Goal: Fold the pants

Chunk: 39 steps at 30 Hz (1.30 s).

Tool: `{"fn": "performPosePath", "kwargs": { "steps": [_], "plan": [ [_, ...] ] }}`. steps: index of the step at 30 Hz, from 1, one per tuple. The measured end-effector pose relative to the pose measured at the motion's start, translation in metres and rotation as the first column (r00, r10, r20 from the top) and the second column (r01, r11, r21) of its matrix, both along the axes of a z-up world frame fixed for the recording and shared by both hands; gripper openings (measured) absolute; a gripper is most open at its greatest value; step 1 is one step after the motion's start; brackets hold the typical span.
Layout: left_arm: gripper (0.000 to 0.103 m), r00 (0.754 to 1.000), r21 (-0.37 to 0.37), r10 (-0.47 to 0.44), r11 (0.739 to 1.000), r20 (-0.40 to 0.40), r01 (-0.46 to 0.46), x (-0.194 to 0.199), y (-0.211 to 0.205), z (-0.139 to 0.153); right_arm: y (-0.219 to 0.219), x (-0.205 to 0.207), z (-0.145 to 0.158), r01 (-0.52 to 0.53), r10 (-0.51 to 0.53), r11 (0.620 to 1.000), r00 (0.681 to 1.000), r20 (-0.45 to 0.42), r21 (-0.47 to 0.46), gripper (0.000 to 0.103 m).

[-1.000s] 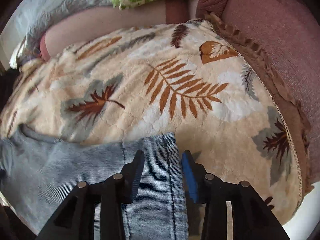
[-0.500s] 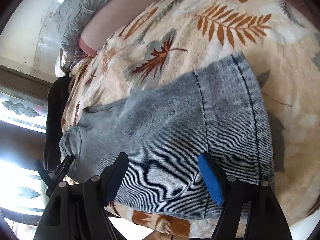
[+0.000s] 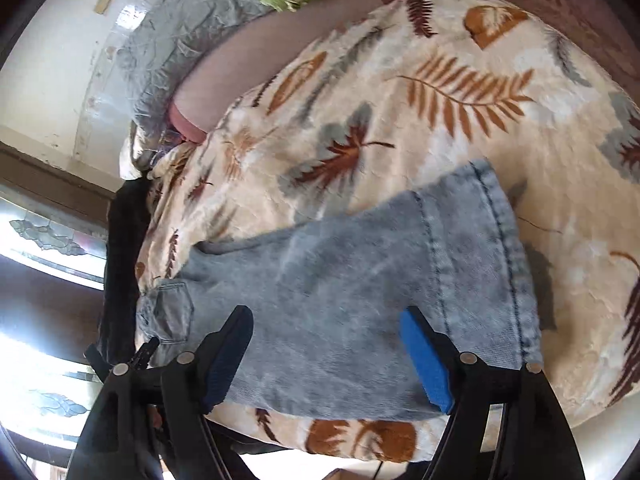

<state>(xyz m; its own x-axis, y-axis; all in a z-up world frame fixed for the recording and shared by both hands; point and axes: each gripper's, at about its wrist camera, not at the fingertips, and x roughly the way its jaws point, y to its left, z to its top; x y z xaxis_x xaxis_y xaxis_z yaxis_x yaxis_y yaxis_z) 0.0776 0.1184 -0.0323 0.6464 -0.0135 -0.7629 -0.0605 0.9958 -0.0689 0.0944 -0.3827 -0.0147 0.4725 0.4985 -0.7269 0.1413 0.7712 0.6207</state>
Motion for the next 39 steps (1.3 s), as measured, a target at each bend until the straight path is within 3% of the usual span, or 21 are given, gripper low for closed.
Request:
{"fn": "performPosePath", "kwargs": {
  "steps": [4, 5, 6, 7, 8, 11, 13, 17, 18, 19, 22, 23, 25, 27, 28, 32, 34, 36, 39],
  "plan": [
    [0.081, 0.998, -0.012, 0.001, 1.0, -0.07, -0.002, 0.02, 0.002, -0.018, 0.018, 0.048, -0.021, -0.053, 0.052, 0.995, 0.999, 0.014, 0.081, 0.079],
    [0.081, 0.992, 0.008, 0.009, 1.0, -0.13, -0.008, 0.025, 0.003, -0.031, 0.018, 0.06, -0.039, -0.038, 0.039, 0.997, 0.999, -0.024, 0.064, 0.079],
    [0.081, 0.99, 0.013, 0.008, 1.0, -0.14, -0.007, 0.027, 0.004, -0.038, 0.015, 0.068, -0.061, 0.0, 0.0, 1.0, 0.995, -0.101, -0.006, 0.079],
    [0.081, 0.994, 0.016, 0.011, 1.0, -0.107, -0.009, 0.022, 0.003, -0.035, 0.012, 0.072, -0.079, 0.047, -0.053, 0.998, 0.983, -0.175, -0.04, 0.071],
    [0.081, 0.996, 0.018, 0.012, 1.0, -0.088, -0.011, 0.018, 0.001, -0.029, 0.016, 0.073, -0.073, 0.063, -0.071, 0.996, 0.985, -0.155, -0.056, 0.071],
    [0.081, 0.999, 0.009, 0.016, 1.0, 0.043, -0.016, 0.002, 0.0, -0.004, 0.056, 0.081, -0.019, -0.066, 0.061, 0.98, 0.998, -0.033, -0.188, 0.071],
    [0.081, 0.998, 0.005, 0.008, 1.0, 0.068, -0.009, -0.001, -0.001, 0.001, 0.095, 0.093, 0.01, -0.143, 0.153, 0.959, 0.988, 0.019, -0.244, 0.071],
    [0.081, 0.999, -0.019, 0.034, 0.999, -0.027, -0.034, 0.002, 0.007, -0.026, 0.196, 0.132, 0.02, -0.373, 0.396, 0.859, 0.918, -0.005, -0.352, 0.063],
    [0.081, 0.999, -0.047, 0.033, 0.998, -0.043, -0.035, 0.001, 0.011, -0.033, 0.216, 0.139, 0.013, -0.414, 0.436, 0.83, 0.9, -0.029, -0.374, 0.057],
    [0.081, 0.999, -0.073, 0.032, 0.997, -0.042, -0.035, -0.001, 0.014, -0.034, 0.237, 0.148, 0.005, -0.451, 0.466, 0.8, 0.882, -0.064, -0.396, 0.042],
    [0.081, 0.999, -0.085, 0.01, 0.996, -0.035, -0.013, -0.004, 0.015, -0.035, 0.287, 0.168, -0.025, -0.527, 0.53, 0.698, 0.836, -0.146, -0.484, 0.039],
    [0.081, 0.999, -0.09, 0.006, 0.996, -0.031, -0.009, -0.006, 0.016, -0.036, 0.297, 0.174, -0.034, -0.538, 0.532, 0.681, 0.83, -0.17, -0.497, 0.039],
    [0.081, 1.0, -0.081, -0.004, 0.997, -0.023, 0.002, -0.007, 0.015, -0.036, 0.306, 0.183, -0.048, -0.555, 0.536, 0.681, 0.822, -0.192, -0.478, 0.039],
    [0.081, 1.0, -0.065, -0.011, 0.998, -0.019, 0.01, -0.007, 0.013, -0.036, 0.314, 0.185, -0.055, -0.576, 0.557, 0.659, 0.806, -0.2, -0.484, 0.02],
    [0.081, 1.0, -0.06, -0.014, 0.998, -0.018, 0.013, -0.007, 0.013, -0.036, 0.32, 0.183, -0.053, -0.579, 0.568, 0.638, 0.799, -0.196, -0.508, 0.004],
    [0.081, 1.0, -0.065, -0.013, 0.998, -0.02, 0.012, -0.005, 0.013, -0.037, 0.334, 0.176, -0.038, -0.521, 0.588, 0.534, 0.795, -0.15, -0.666, 0.003],
    [0.081, 1.0, -0.059, -0.012, 0.998, -0.022, 0.011, -0.005, 0.012, -0.037, 0.34, 0.177, -0.044, -0.503, 0.59, 0.498, 0.794, -0.149, -0.707, 0.003],
    [0.081, 1.0, -0.048, -0.012, 0.999, -0.022, 0.011, -0.005, 0.011, -0.037, 0.349, 0.18, -0.056, -0.467, 0.588, 0.432, 0.794, -0.151, -0.771, 0.003],
    [0.081, 1.0, -0.044, -0.01, 0.999, -0.02, 0.009, -0.004, 0.01, -0.038, 0.347, 0.184, -0.064, -0.449, 0.565, 0.46, 0.814, -0.138, -0.766, 0.004]
  ]
}}
